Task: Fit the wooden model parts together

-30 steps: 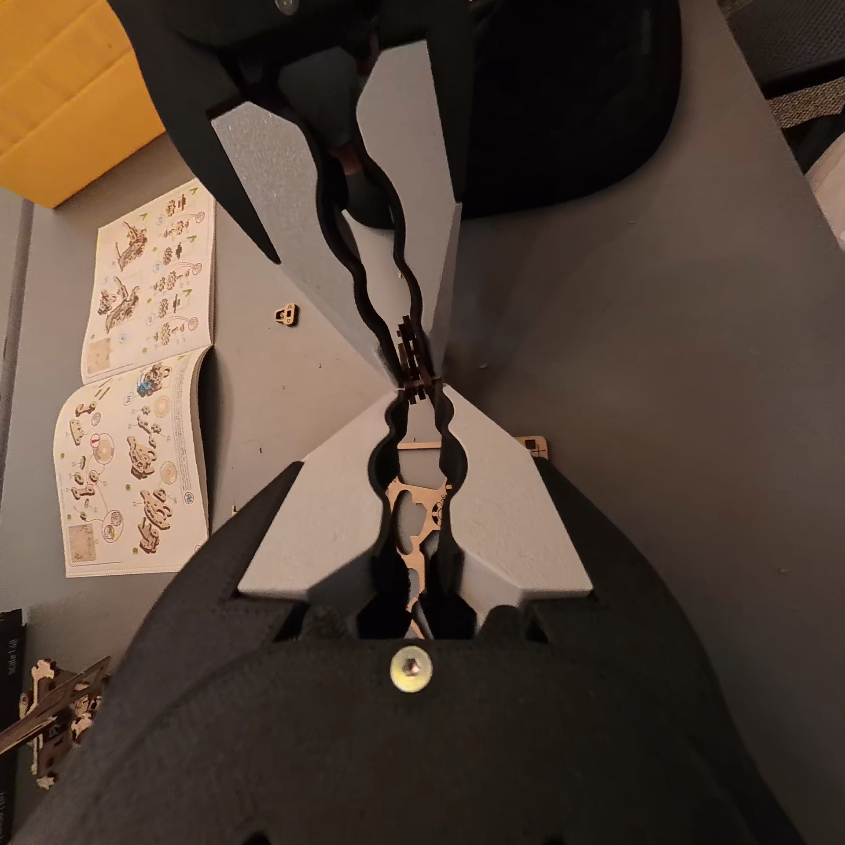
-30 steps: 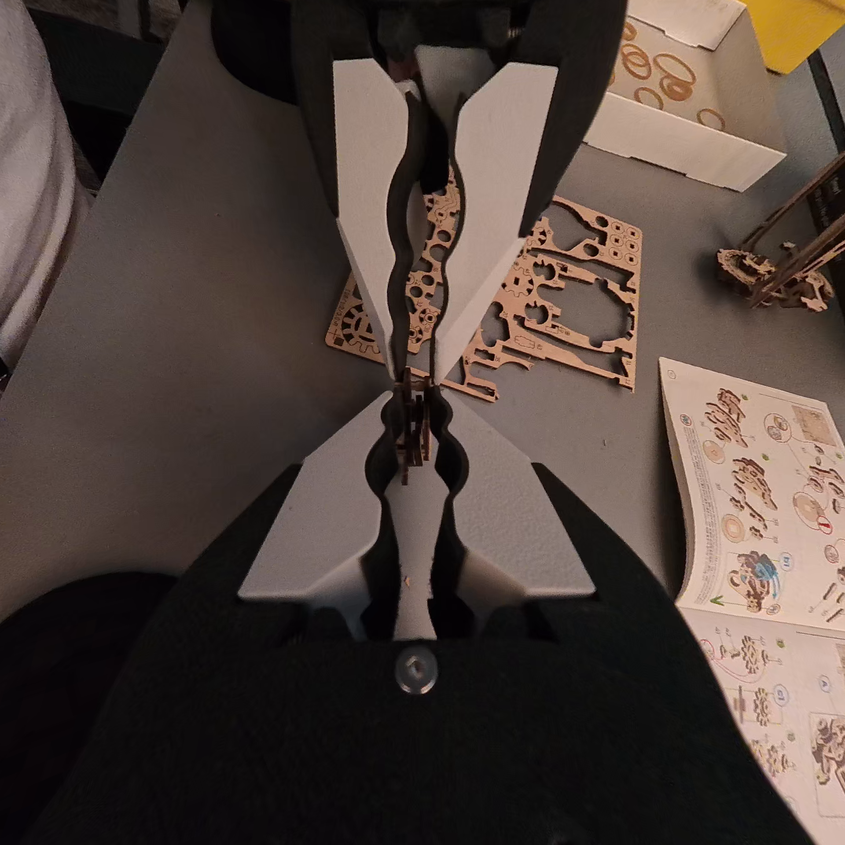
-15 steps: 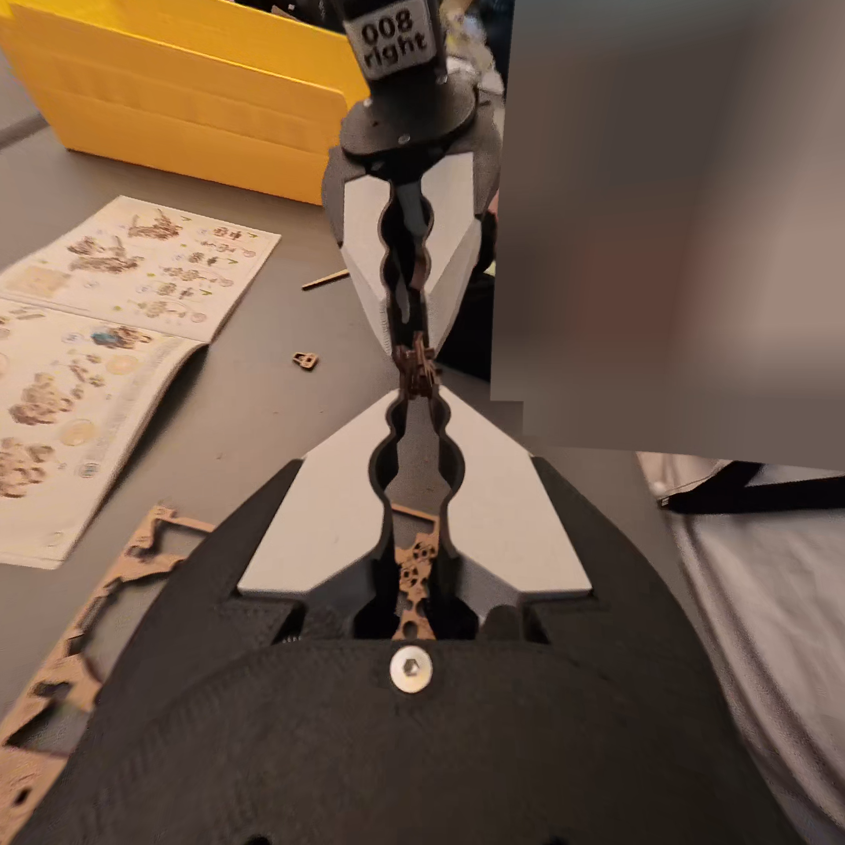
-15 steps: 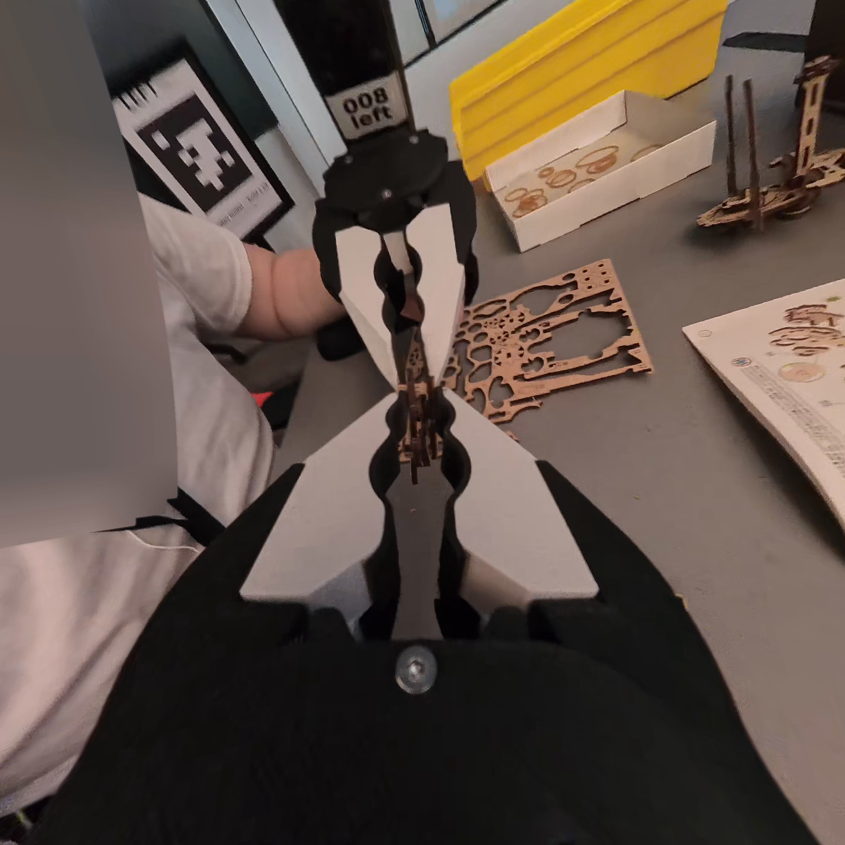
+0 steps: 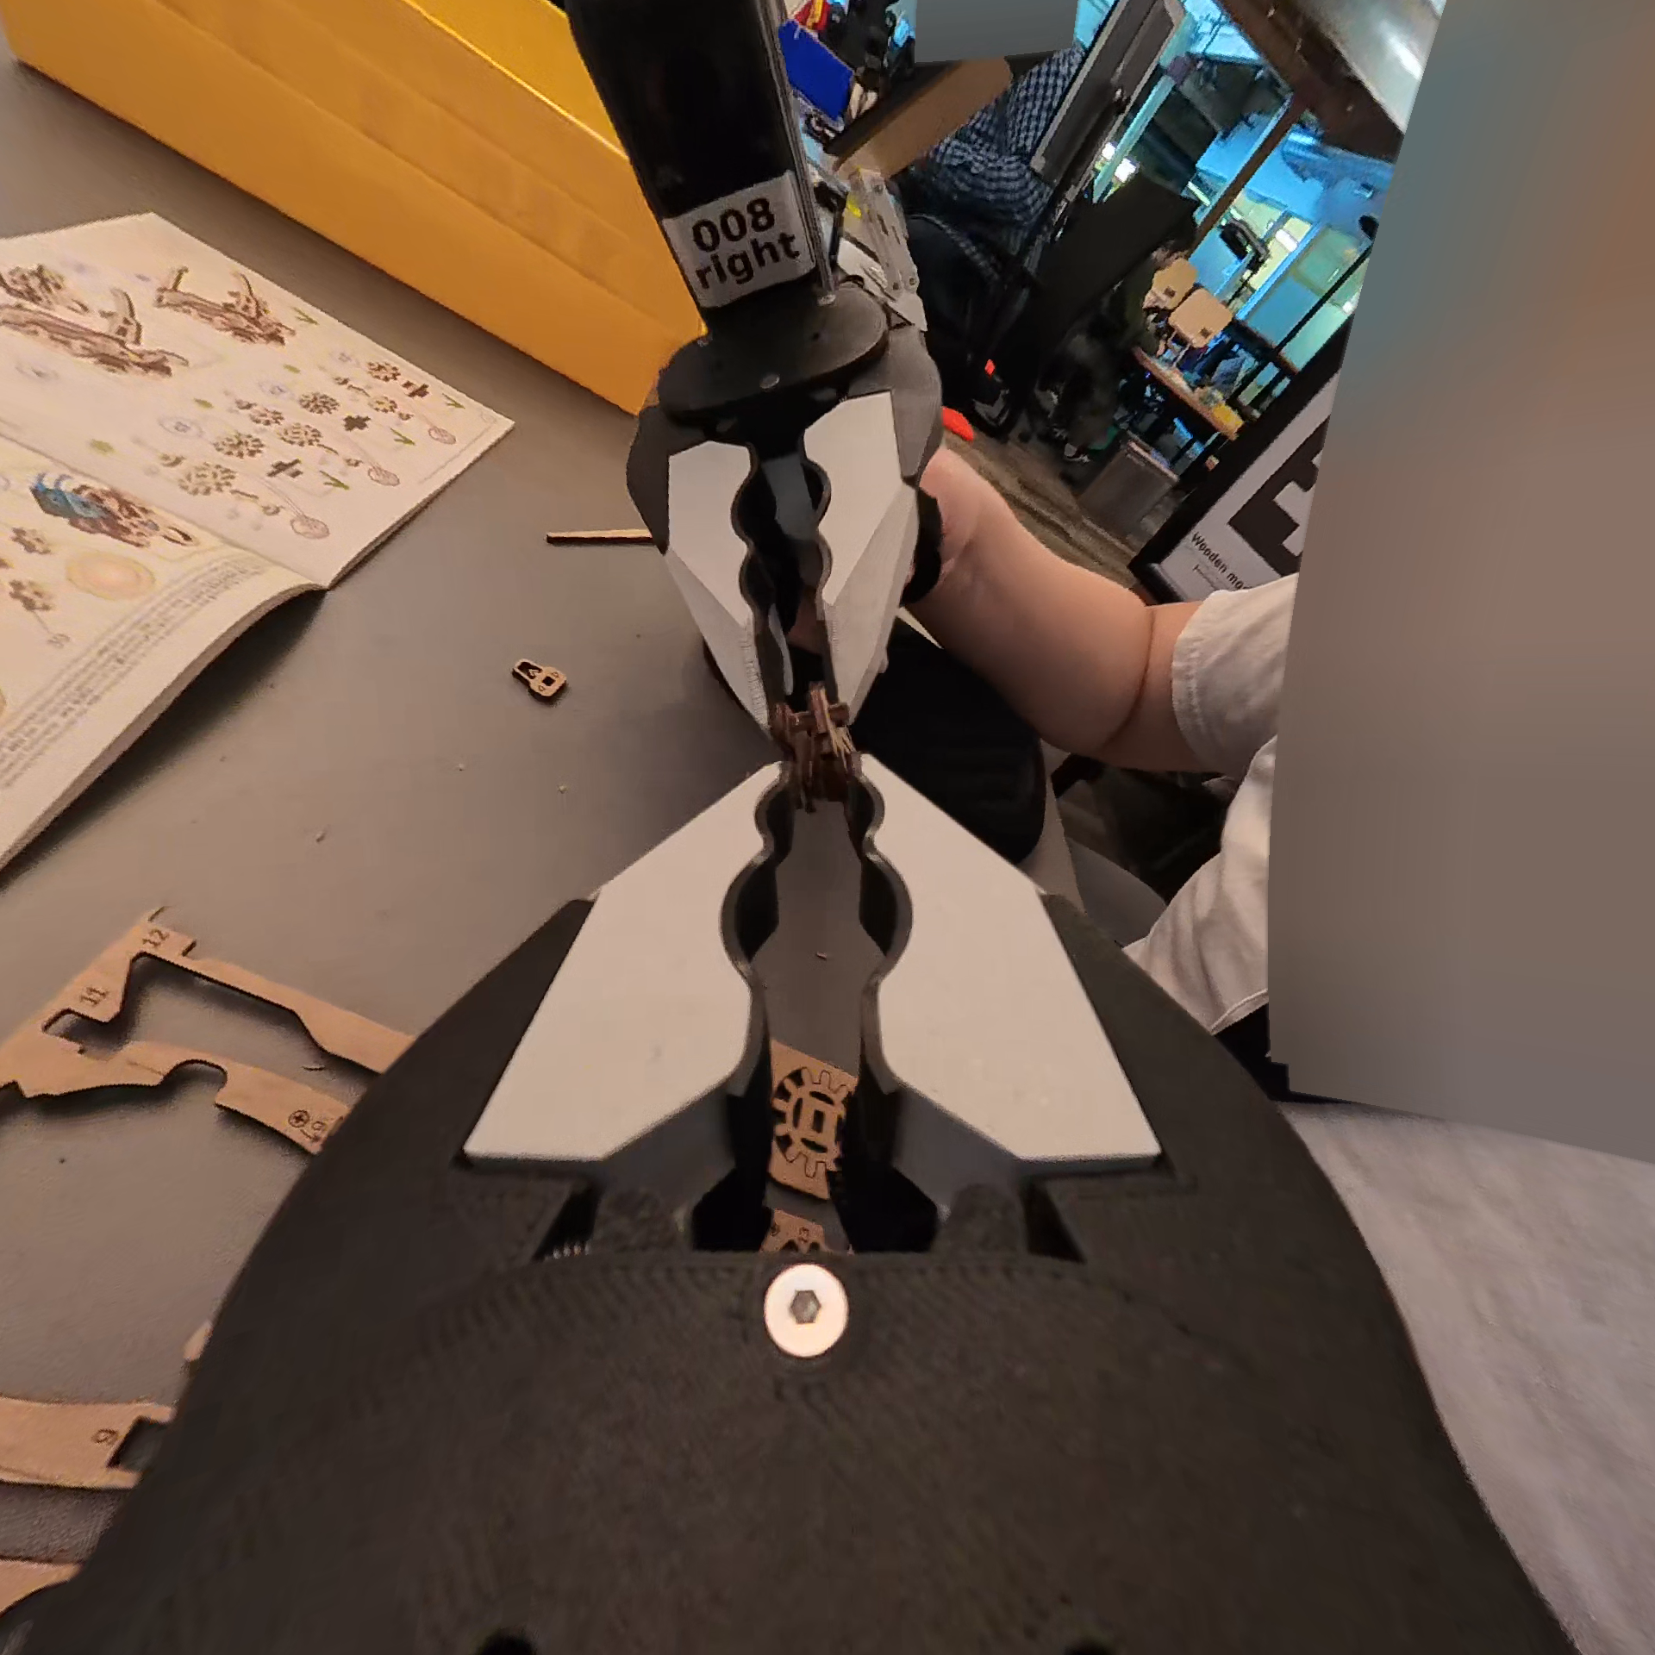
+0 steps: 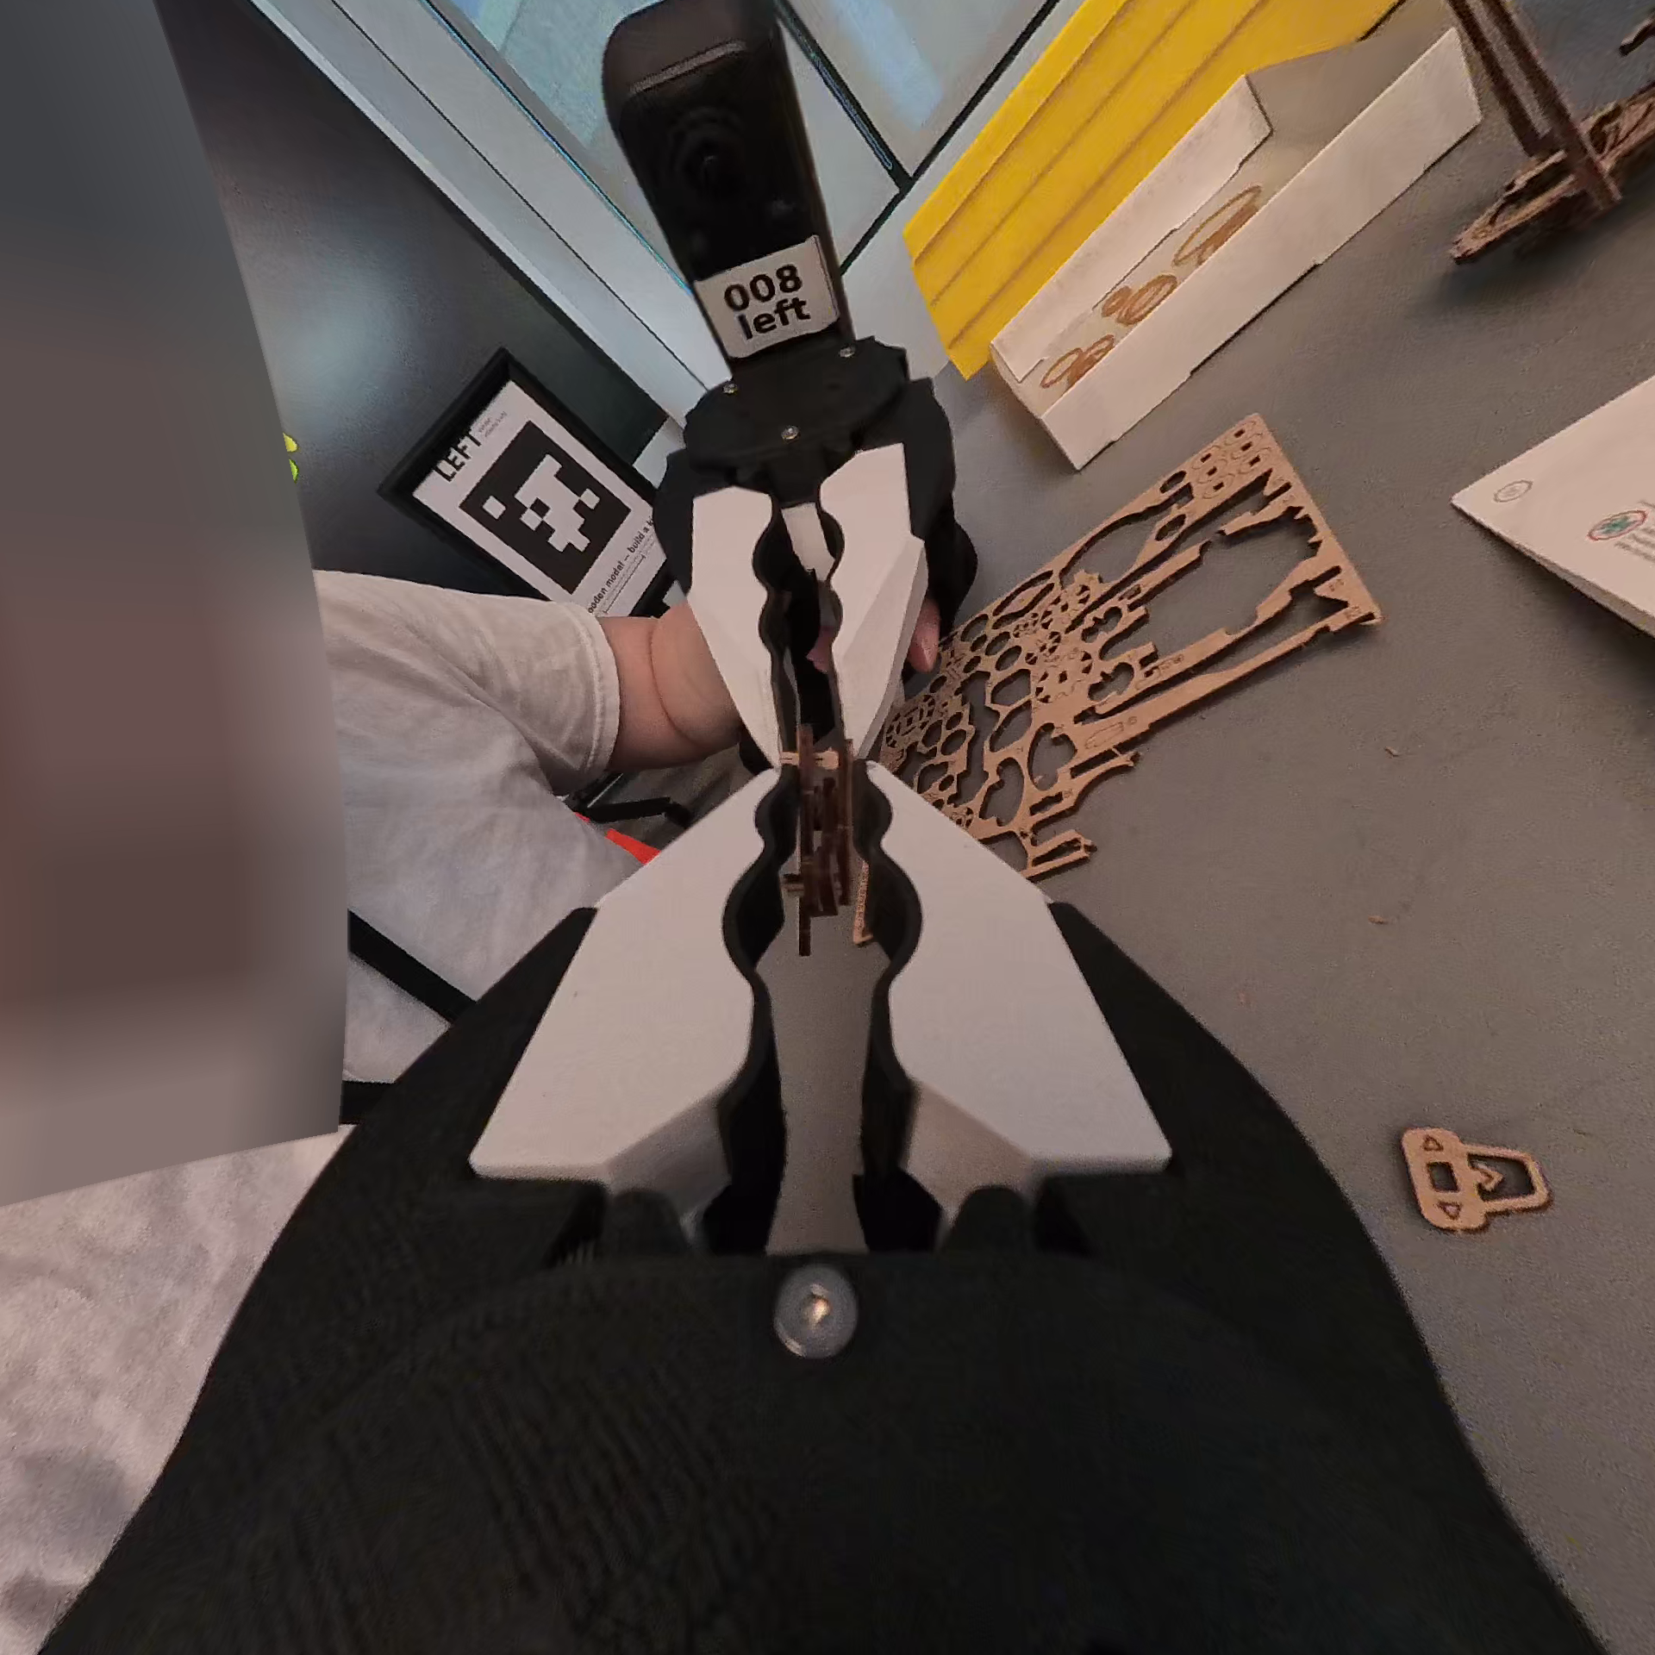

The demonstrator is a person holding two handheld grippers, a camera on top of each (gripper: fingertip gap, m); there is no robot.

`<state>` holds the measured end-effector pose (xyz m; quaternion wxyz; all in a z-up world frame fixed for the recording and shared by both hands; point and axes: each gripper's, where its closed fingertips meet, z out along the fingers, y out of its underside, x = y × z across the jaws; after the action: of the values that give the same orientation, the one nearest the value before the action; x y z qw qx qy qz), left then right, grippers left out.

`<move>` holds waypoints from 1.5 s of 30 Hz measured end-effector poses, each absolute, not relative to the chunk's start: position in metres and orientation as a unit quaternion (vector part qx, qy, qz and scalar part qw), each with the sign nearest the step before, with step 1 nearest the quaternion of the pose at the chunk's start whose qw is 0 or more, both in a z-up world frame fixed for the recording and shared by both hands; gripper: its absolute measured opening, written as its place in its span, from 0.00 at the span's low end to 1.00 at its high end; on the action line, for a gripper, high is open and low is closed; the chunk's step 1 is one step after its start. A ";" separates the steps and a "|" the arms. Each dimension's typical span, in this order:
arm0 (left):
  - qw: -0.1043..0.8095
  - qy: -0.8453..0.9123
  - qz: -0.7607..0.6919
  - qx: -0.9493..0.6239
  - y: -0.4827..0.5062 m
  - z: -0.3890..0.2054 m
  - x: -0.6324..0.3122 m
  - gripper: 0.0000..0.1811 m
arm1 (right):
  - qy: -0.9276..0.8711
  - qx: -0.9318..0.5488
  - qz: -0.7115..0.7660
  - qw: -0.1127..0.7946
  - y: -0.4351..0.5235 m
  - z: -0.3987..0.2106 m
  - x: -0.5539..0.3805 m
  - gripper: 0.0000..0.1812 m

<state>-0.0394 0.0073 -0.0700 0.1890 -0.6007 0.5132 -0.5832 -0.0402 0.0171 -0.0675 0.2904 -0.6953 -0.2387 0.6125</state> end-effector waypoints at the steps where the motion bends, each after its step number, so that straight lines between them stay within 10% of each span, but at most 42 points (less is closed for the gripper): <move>1: 0.185 0.511 -0.585 -0.602 0.008 -0.071 -0.039 0.06 | -0.237 -0.697 0.612 0.289 0.017 -0.068 -0.040 0.05; 6: 0.193 0.510 -0.571 -0.614 0.012 -0.076 -0.038 0.17 | -0.255 -0.696 0.599 0.303 0.017 -0.069 -0.043 0.05; 11: 0.193 0.547 -0.571 -0.582 0.000 -0.074 -0.039 0.07 | -0.337 -0.681 0.533 0.373 0.013 -0.063 -0.048 0.05; 24: 0.507 0.666 -0.422 -0.348 -0.011 -0.028 -0.053 0.06 | -0.517 -0.567 0.361 0.530 -0.006 -0.046 -0.044 0.19; 45: 0.486 0.648 -0.496 -0.313 -0.021 -0.022 -0.058 0.06 | -0.547 -0.535 0.284 0.578 -0.013 -0.038 -0.054 0.08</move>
<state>-0.0577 -0.0212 -0.0216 0.4864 -0.3132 0.6476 -0.4958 -0.0538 -0.0127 -0.0376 0.5776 -0.5346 -0.5475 0.2845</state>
